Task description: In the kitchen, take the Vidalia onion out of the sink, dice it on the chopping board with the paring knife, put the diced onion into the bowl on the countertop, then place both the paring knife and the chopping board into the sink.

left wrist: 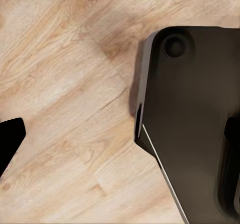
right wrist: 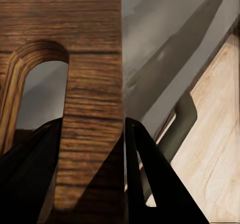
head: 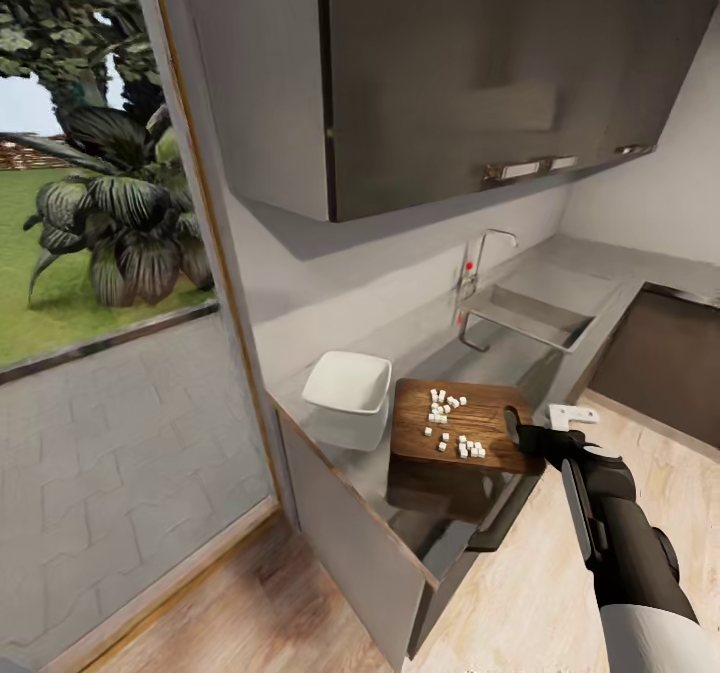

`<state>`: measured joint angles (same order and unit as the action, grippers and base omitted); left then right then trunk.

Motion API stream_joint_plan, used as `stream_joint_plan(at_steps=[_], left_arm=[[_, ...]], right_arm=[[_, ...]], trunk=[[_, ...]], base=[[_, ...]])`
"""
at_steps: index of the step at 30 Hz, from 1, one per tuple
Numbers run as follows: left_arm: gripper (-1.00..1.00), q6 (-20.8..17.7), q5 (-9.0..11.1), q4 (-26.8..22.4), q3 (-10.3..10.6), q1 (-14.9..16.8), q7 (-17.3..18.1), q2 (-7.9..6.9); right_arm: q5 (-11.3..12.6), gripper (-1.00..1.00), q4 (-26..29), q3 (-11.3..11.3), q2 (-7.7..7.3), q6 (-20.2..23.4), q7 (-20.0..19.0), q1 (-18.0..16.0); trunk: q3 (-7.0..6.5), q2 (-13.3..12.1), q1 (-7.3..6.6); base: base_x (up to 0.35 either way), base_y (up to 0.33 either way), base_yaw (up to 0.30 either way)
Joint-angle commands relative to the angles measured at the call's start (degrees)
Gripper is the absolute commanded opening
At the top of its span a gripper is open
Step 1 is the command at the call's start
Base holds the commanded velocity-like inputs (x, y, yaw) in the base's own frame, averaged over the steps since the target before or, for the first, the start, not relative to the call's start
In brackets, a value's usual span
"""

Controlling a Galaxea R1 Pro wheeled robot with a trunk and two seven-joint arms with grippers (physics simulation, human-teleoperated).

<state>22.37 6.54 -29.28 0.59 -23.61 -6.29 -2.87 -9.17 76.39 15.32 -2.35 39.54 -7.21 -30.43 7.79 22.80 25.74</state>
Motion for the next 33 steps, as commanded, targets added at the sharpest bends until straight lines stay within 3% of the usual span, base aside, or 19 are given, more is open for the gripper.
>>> stream_joint_plan(at_steps=[1, 13, 26, 33], left_arm=[[1.00, 0.1, 0.6, -0.1, 0.2, 0.0, 0.0, -0.03], [1.00, 0.1, 0.6, -0.1, 0.2, 0.0, 0.0, -0.03], [1.00, 0.1, 0.6, -0.1, 0.2, 0.0, 0.0, -0.03], [1.00, 0.1, 0.6, -0.1, 0.2, 0.0, 0.0, -0.03]], right_arm=[[-0.6, -1.00, 0.1, 0.1, 0.00, 0.3, -0.5, -0.1], [-0.6, -1.00, 0.1, 0.1, 0.05, 0.3, -0.5, -0.1], [-0.6, -1.00, 0.1, 0.0, 0.10, 0.3, -0.5, -0.1], [-0.6, -1.00, 0.1, 0.0, 0.15, 0.3, -0.5, -0.1]], trunk=[[0.05, 0.1, 0.04], [-0.70, 0.1, 0.04], [-1.56, 0.1, 0.04], [-2.02, 0.1, 0.04]], base=[[0.000, 0.314, -0.244], [0.111, 0.301, -0.227], [0.018, 0.027, -0.221], [0.149, 0.222, -0.220]])
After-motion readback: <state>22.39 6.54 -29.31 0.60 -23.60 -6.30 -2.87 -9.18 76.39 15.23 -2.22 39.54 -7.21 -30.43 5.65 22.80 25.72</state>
